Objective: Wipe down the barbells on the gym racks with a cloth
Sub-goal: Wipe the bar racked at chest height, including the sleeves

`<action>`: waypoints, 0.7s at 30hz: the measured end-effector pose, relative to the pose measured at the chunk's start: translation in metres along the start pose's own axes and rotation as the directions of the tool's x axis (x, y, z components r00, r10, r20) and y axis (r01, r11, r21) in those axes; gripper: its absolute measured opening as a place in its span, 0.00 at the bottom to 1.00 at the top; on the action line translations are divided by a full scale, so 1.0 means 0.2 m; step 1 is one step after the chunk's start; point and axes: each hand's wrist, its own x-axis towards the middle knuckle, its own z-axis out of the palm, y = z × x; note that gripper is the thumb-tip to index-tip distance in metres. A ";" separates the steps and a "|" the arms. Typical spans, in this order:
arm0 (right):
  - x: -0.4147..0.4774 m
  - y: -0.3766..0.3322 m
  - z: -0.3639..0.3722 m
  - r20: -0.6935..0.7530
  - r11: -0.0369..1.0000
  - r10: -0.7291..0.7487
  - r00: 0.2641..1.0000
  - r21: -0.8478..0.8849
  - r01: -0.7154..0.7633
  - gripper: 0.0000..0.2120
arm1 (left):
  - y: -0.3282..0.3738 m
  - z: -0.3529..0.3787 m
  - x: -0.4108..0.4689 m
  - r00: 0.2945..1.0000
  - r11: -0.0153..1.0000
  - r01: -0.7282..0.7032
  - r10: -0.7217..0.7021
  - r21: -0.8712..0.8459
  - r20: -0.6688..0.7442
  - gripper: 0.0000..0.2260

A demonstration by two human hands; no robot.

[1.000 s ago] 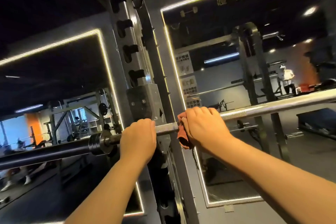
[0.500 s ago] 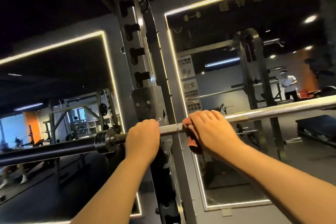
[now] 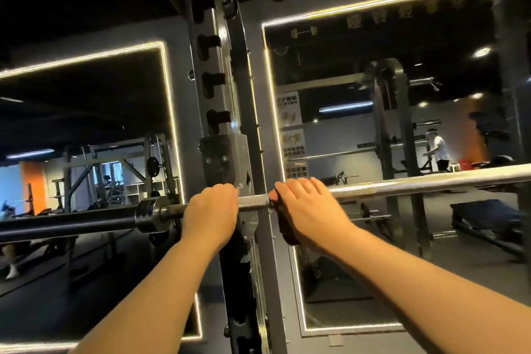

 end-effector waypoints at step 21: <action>-0.19 0.49 0.03 -0.286 0.998 0.026 0.958 -0.047 -0.041 0.23 | 0.32 0.14 0.06 0.973 0.960 -0.229 0.224 -0.159 -0.046 0.17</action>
